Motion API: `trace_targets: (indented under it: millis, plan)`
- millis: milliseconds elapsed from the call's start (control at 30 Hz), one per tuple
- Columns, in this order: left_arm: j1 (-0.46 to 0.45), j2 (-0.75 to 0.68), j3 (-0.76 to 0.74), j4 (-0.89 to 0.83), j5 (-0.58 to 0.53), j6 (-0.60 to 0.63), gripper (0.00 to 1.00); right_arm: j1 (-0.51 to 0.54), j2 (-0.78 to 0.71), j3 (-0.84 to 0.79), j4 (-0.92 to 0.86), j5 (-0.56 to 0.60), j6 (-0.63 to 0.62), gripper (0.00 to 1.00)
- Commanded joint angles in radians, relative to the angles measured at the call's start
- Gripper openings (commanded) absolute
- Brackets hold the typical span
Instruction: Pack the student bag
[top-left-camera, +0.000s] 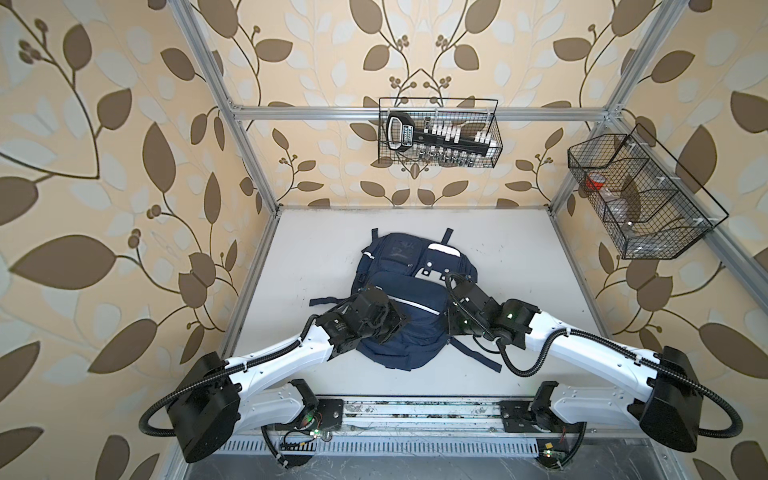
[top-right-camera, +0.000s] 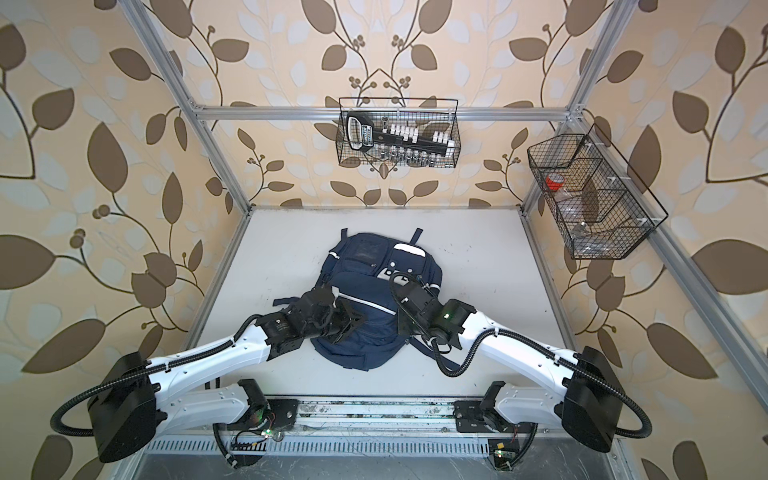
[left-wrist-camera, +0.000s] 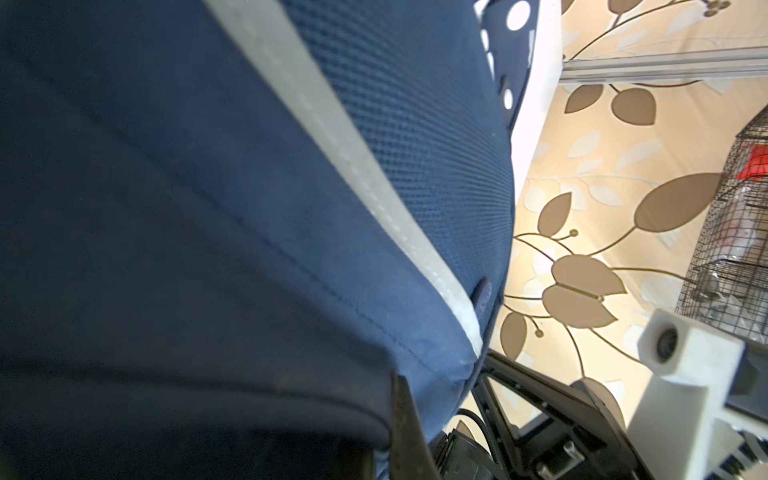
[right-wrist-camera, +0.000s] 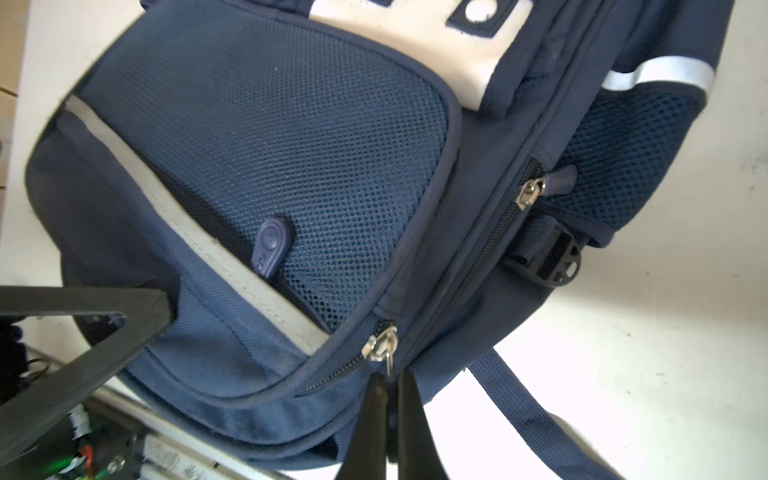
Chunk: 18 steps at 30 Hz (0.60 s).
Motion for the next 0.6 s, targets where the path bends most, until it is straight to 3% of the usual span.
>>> trace_targets:
  millis: [0, 133, 367, 433, 467, 567]
  plan:
    - [0.058, 0.023, 0.04, -0.03, -0.033, 0.062, 0.0, -0.032, 0.028, 0.038, -0.083, 0.137, -0.021, 0.0]
    - [0.106, 0.055, 0.081, -0.059, -0.005, 0.099, 0.0, -0.061, 0.087, 0.093, -0.059, 0.122, -0.05, 0.0]
    - [0.112, 0.08, 0.073, -0.078, 0.019, 0.108, 0.0, -0.079, 0.162, 0.133, -0.057, 0.12, -0.057, 0.0]
    - [0.113, 0.082, 0.059, -0.077, 0.019, 0.11, 0.0, -0.079, 0.152, 0.135, -0.069, 0.111, -0.047, 0.3]
    - [0.113, 0.081, 0.06, -0.085, 0.022, 0.11, 0.0, -0.076, 0.137, 0.134, -0.075, 0.109, -0.042, 0.4]
    - [0.112, 0.065, 0.065, -0.087, 0.028, 0.119, 0.3, -0.053, 0.048, 0.135, -0.089, 0.129, -0.042, 0.52]
